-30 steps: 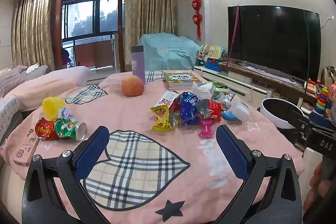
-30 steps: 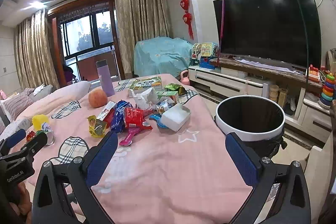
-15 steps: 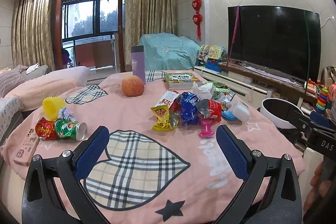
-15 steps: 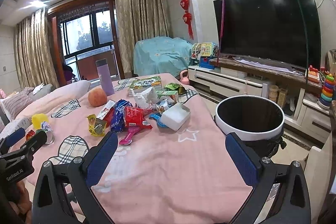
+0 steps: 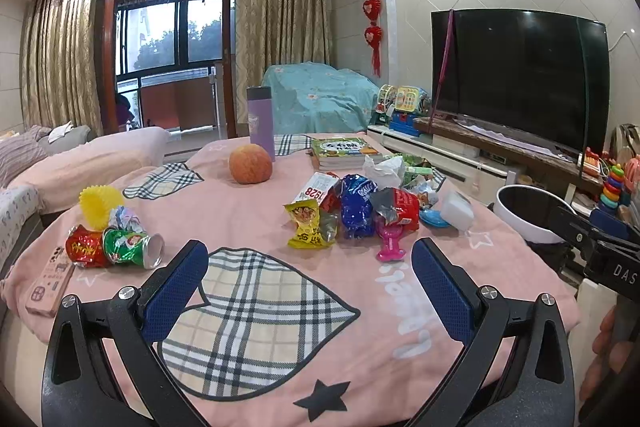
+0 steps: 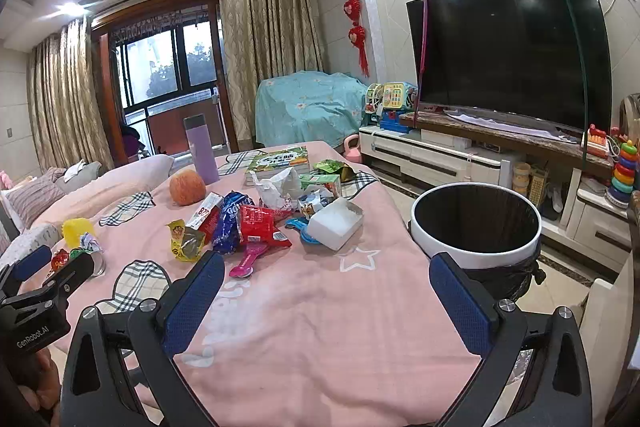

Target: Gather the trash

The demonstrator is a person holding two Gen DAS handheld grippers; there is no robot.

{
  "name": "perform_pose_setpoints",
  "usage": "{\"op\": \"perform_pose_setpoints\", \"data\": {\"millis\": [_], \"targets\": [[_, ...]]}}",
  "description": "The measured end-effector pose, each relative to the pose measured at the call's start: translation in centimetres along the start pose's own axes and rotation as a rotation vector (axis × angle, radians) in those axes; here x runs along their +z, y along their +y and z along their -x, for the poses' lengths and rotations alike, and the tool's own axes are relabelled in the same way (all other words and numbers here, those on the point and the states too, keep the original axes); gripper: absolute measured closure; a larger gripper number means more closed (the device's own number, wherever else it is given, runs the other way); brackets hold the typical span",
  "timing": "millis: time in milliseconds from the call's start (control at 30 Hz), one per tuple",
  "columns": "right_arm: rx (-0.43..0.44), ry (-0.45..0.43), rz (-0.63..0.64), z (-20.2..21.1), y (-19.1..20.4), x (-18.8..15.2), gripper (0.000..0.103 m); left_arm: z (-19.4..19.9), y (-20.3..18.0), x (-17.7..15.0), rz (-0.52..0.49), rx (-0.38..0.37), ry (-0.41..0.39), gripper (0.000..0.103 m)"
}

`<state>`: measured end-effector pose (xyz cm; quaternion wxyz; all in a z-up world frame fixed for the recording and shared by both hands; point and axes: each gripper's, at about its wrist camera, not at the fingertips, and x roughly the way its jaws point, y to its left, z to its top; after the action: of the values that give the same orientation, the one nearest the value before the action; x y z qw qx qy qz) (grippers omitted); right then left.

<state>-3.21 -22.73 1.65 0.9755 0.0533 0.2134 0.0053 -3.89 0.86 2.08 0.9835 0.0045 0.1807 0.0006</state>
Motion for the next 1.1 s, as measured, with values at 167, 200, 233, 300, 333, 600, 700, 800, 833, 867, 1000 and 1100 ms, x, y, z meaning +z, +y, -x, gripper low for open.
{"op": "perform_pose_setpoints", "data": {"millis": [167,200,233,300,333,600,700,800,833,867,1000,1100], "targets": [[0.001,0.001,0.004,0.2,0.1,0.0,0.000,0.0,0.0,0.0,-0.001,-0.001,-0.001,0.000],[0.002,0.000,0.004,0.2,0.2,0.0,0.000,0.0,0.0,0.0,-0.001,-0.001,-0.002,0.000],[0.002,0.000,0.004,0.2,0.2,0.0,0.000,0.0,0.0,0.0,-0.001,-0.001,-0.002,0.000],[0.002,0.001,0.003,0.2,0.2,0.0,0.000,0.0,0.0,0.0,-0.001,-0.002,-0.001,0.000],[0.001,0.000,0.004,0.2,0.2,0.0,0.000,0.0,0.0,0.0,0.000,-0.002,0.000,0.000],[0.002,0.000,0.004,0.2,0.2,0.0,0.000,-0.1,-0.2,-0.1,-0.002,-0.004,0.003,0.000],[0.002,0.001,0.003,0.2,0.2,0.0,0.000,-0.1,-0.1,-0.2,-0.001,-0.006,0.003,0.000],[0.001,0.000,0.003,0.2,0.2,0.0,0.000,-0.1,-0.1,-0.2,0.002,-0.006,0.004,0.000],[0.002,0.000,0.003,0.2,0.2,0.0,0.000,-0.1,-0.1,-0.2,0.003,-0.006,0.006,0.000],[0.002,0.000,0.003,0.2,0.2,0.0,0.000,-0.2,-0.1,-0.2,0.002,-0.005,0.007,0.000],[0.006,0.007,-0.002,0.1,0.4,0.0,0.000,-0.7,-0.1,-0.3,0.001,-0.007,0.019,0.000],[0.010,0.015,-0.008,-0.3,0.5,0.0,0.000,-1.1,-0.1,-0.4,0.001,-0.009,0.031,0.000]]}}
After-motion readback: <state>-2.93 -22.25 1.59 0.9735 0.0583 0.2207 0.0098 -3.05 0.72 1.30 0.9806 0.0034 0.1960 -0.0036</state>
